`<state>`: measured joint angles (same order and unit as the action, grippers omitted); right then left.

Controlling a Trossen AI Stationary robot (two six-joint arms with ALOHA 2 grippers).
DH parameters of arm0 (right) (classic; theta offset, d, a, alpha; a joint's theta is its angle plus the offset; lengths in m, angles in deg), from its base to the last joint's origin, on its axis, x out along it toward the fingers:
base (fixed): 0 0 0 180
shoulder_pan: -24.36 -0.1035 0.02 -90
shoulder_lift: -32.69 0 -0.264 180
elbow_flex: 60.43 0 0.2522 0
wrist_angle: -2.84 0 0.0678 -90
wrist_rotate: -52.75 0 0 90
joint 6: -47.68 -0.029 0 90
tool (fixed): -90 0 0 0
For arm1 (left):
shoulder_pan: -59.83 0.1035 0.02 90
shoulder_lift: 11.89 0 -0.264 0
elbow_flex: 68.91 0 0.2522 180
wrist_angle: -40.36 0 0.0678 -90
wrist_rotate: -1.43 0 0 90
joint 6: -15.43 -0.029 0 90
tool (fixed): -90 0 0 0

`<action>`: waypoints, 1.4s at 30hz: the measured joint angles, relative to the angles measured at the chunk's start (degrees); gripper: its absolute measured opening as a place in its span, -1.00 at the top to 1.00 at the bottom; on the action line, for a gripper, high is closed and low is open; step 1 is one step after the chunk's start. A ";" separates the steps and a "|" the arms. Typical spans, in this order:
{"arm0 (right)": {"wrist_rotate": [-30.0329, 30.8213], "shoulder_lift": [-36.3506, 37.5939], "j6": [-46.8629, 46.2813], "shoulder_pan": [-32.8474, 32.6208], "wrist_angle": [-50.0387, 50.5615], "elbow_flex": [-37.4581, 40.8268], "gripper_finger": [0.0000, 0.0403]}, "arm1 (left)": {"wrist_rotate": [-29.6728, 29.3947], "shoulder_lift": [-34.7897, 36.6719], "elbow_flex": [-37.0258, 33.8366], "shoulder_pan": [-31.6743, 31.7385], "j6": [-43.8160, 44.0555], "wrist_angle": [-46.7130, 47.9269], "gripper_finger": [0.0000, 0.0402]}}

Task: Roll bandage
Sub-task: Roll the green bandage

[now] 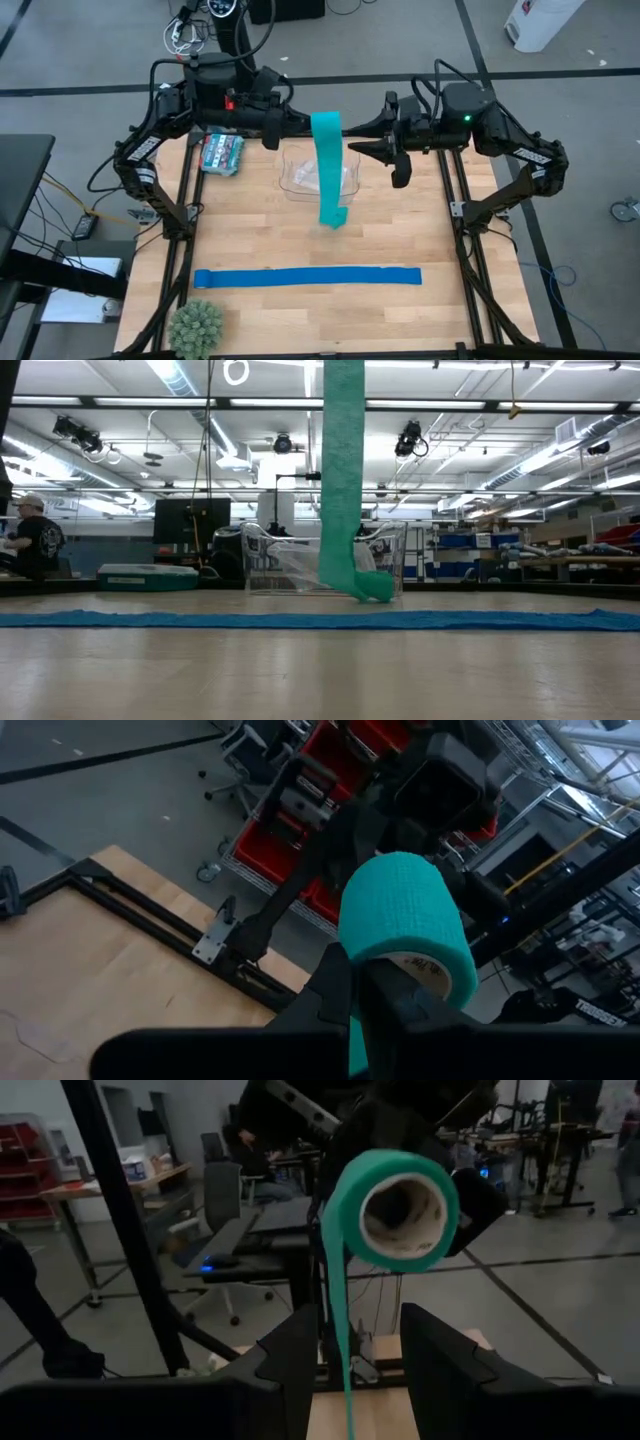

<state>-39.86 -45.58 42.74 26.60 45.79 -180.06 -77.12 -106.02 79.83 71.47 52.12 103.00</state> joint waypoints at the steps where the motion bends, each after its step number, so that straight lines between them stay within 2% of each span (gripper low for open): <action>1: -0.07 -0.13 -0.02 0.00 -0.10 0.00 0.33 | -0.21 0.00 0.00 0.00 0.00 -0.37 0.95; 11: 0.46 -2.21 0.49 -0.37 -1.42 -0.02 0.38 | -1.10 0.00 0.00 0.02 1.24 -2.72 0.95; 14: 0.78 -2.62 0.51 -0.37 -1.27 0.00 0.56 | -1.31 0.00 0.00 0.02 1.91 -2.75 0.94; 18: -2.12 -2.92 0.98 -0.35 -1.03 0.00 0.94 | -1.35 0.00 0.00 0.01 3.72 -2.71 0.94; 24: -7.29 -3.29 -3.38 -0.55 -0.99 0.00 0.99 | -1.34 -0.18 0.00 0.00 7.29 -2.41 0.93; 35: -7.84 -3.43 -7.11 -2.26 1.37 0.00 1.00 | 0.07 -1.76 0.00 0.00 10.63 -2.72 0.92; 39: -11.26 -3.55 -7.32 -3.13 -1.92 0.00 1.00 | 0.15 -1.95 0.00 0.00 10.73 -2.76 0.92; 42: -8.89 -3.41 -7.01 -3.41 0.29 -0.09 1.00 | -0.29 -1.92 0.00 0.00 10.69 -2.86 0.92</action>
<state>-48.75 -48.98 35.73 23.20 46.08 -180.15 -77.41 -107.94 79.83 71.47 62.81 100.14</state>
